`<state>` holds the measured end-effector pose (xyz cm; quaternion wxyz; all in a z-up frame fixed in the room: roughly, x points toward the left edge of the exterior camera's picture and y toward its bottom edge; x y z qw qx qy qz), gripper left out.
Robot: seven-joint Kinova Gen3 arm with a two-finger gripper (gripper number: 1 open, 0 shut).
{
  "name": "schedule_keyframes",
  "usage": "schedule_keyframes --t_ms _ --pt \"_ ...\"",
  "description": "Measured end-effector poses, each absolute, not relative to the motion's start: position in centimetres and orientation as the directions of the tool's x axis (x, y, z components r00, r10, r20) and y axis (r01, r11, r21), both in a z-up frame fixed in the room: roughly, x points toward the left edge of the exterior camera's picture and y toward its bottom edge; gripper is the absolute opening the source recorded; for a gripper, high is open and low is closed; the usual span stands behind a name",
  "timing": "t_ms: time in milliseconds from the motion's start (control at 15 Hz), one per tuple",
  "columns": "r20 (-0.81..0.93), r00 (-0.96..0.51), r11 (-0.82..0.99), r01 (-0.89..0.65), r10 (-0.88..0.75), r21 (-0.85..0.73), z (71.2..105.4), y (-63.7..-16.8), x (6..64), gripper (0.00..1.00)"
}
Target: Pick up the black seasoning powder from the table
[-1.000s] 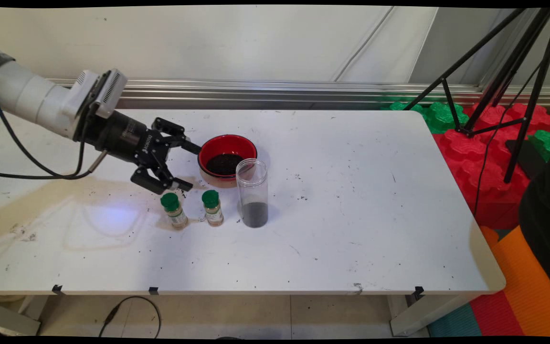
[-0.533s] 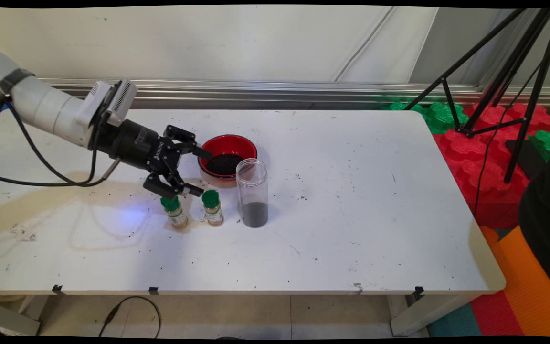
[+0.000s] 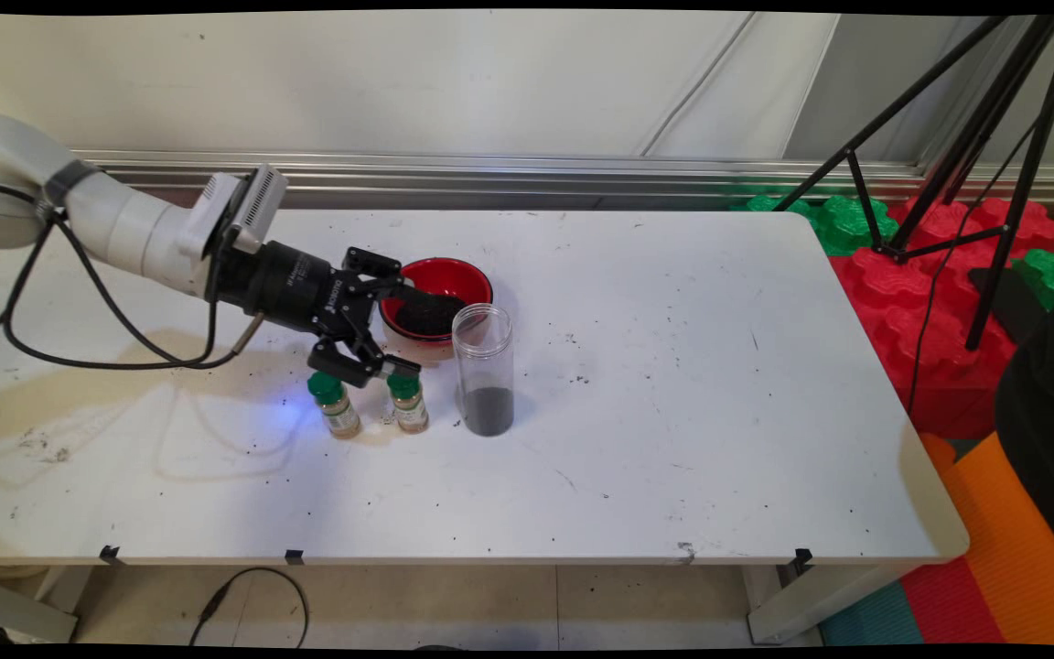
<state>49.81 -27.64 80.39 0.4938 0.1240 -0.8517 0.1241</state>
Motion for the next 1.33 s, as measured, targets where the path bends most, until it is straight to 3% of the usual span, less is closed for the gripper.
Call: schedule_keyframes --t_ms 1333 --pt "0.916 -0.400 0.937 -0.330 -0.026 -0.117 75.8 -29.7 45.8 1.00"
